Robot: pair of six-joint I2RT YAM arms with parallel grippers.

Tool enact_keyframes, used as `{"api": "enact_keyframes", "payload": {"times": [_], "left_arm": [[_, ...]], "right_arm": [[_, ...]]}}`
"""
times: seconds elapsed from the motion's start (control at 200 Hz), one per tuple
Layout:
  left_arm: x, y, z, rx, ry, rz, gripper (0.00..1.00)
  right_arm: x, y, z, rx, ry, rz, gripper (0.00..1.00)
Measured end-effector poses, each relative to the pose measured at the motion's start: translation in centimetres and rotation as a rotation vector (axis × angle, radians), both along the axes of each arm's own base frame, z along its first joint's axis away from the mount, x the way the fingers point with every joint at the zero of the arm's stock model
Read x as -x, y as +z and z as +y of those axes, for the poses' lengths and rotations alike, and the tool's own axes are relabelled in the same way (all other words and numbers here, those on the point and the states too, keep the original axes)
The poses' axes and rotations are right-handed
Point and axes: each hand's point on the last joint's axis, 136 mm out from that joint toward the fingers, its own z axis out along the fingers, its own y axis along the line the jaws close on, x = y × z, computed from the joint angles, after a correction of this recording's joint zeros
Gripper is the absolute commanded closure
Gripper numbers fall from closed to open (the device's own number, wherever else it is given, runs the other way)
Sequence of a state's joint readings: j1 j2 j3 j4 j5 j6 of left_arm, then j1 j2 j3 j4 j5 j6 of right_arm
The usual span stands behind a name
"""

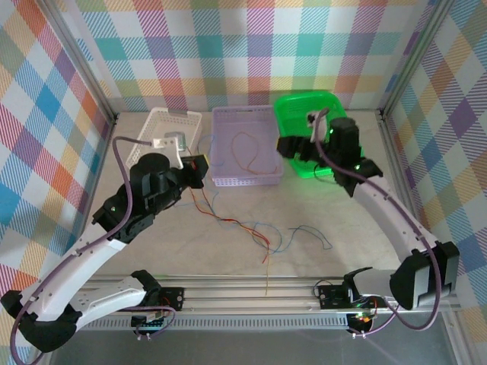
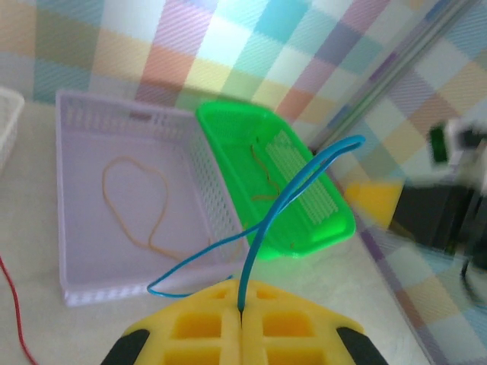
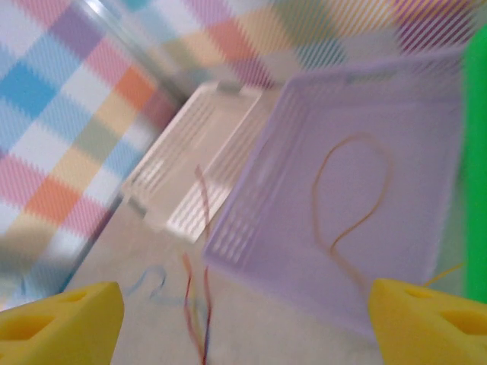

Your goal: Untangle the cables

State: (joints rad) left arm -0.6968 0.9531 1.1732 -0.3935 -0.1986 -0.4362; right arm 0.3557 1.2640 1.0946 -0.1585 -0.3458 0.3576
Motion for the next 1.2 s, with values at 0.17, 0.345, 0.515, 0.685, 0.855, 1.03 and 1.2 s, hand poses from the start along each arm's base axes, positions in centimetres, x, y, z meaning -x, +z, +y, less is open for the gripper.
{"api": "enact_keyframes", "payload": {"times": [0.17, 0.345, 0.515, 0.685, 0.855, 1.03, 1.2], "left_arm": [[-2.2, 4.2, 2.8, -0.030, 0.110, -0.096, 1.00], [-5.9, 5.8, 7.4, -0.076, 0.281, -0.126, 1.00], [-10.2, 5.7, 12.2, -0.109, 0.433, -0.114, 1.00], [-14.4, 5.2, 16.1, -0.126, 0.531, -0.091, 1.00], [-18.3, 3.7, 18.5, -0.159, 0.581, -0.064, 1.00], [-22.4, -0.5, 20.6, -0.199, 0.615, 0.013, 1.00], [-25.4, -6.3, 21.6, -0.245, 0.619, 0.128, 1.00]], "right_arm": [[4.7, -2.0, 0.9, 0.028, 0.065, -0.009, 0.16], [8.3, 0.4, 0.3, 0.017, 0.083, -0.109, 0.15], [10.6, 0.9, -0.1, 0.016, 0.096, -0.152, 0.14], [11.9, 0.1, -0.2, 0.034, 0.116, -0.129, 0.14], [13.3, 0.1, 0.4, 0.034, 0.156, -0.124, 0.11], [15.0, 0.7, 0.7, 0.020, 0.205, -0.138, 0.11], [16.6, 1.1, 0.2, 0.013, 0.227, -0.149, 0.10]]}}
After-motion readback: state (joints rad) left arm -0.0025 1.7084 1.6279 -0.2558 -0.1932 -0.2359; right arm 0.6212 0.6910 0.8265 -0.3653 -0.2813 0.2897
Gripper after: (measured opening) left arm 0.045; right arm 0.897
